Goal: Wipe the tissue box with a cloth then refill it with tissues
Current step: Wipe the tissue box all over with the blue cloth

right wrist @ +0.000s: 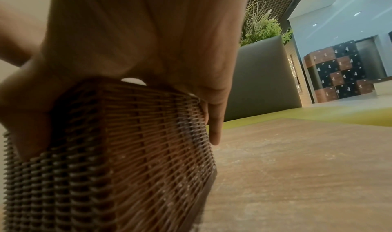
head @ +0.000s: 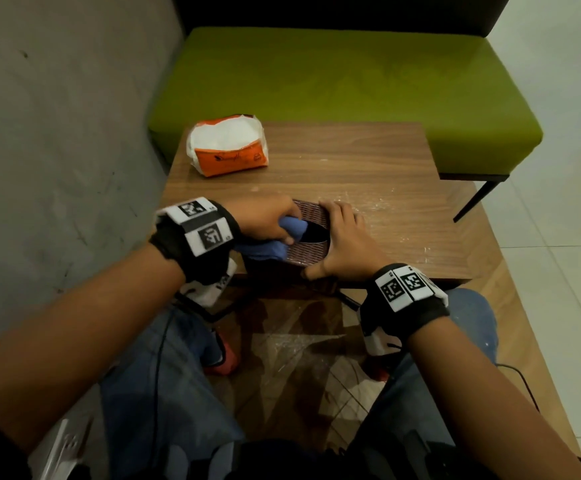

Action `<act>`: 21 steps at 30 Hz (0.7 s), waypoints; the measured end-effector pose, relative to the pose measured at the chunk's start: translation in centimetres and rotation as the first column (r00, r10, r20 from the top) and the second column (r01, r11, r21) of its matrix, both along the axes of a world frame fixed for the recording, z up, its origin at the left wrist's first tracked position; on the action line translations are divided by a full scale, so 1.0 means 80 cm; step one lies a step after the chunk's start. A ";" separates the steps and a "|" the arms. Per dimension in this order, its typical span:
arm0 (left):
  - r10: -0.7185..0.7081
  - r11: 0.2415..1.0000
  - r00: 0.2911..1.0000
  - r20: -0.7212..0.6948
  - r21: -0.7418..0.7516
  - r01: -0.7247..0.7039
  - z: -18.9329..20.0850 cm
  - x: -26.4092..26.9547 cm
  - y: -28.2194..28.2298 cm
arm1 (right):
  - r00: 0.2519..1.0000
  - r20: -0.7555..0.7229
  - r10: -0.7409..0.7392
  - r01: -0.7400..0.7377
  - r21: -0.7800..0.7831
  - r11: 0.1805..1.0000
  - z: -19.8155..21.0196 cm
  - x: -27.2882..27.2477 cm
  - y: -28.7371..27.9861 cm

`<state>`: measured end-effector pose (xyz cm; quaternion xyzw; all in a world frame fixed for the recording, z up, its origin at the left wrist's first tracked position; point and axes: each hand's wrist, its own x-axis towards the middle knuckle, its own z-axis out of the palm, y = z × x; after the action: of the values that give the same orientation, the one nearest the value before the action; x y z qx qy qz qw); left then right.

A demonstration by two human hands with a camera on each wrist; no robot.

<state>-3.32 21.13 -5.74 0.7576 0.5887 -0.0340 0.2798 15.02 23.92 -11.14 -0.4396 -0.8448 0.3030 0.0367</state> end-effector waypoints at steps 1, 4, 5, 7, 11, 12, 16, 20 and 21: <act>-0.003 1.000 1.000 -0.004 -0.028 0.003 0.002 -0.010 0.000 | 1.000 0.013 0.014 -0.014 0.001 1.000 0.001 0.000 0.001; 0.013 1.000 1.000 0.000 -0.014 -0.013 -0.003 -0.011 -0.002 | 0.999 0.030 0.016 -0.016 0.010 1.000 0.001 -0.002 -0.001; 0.030 1.000 0.999 0.016 0.005 -0.031 -0.008 -0.002 -0.001 | 0.999 0.033 0.009 -0.009 0.015 1.000 0.001 -0.003 -0.002; 0.076 0.996 0.994 0.075 0.050 -0.080 -0.019 0.022 0.000 | 0.999 0.033 0.000 0.000 0.017 1.000 -0.001 -0.004 -0.002; 0.180 0.967 0.972 0.154 0.152 -0.203 -0.035 0.045 -0.004 | 1.000 -0.002 -0.004 0.004 0.006 1.000 -0.002 -0.001 -0.001; 0.159 0.973 0.977 0.141 0.147 -0.179 -0.034 0.043 -0.006 | 1.000 0.005 0.008 -0.008 0.014 1.000 -0.001 -0.001 -0.002; 0.013 1.000 1.000 0.008 0.004 -0.014 -0.004 0.012 -0.008 | 0.998 0.055 0.043 -0.045 0.051 0.998 0.001 0.000 -0.001; -0.038 0.995 0.999 0.009 -0.096 0.038 0.013 -0.011 -0.012 | 0.978 0.138 0.159 -0.161 0.001 0.987 0.009 0.001 0.012; -0.036 0.995 0.999 0.010 -0.094 0.037 0.012 -0.009 -0.013 | 0.965 0.170 0.197 -0.198 -0.009 0.980 0.013 0.001 0.018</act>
<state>-4.02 20.06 -4.79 0.7543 0.5714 -0.0635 0.3170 15.13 25.36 -10.11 -0.3773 -0.8857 0.2629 -0.0642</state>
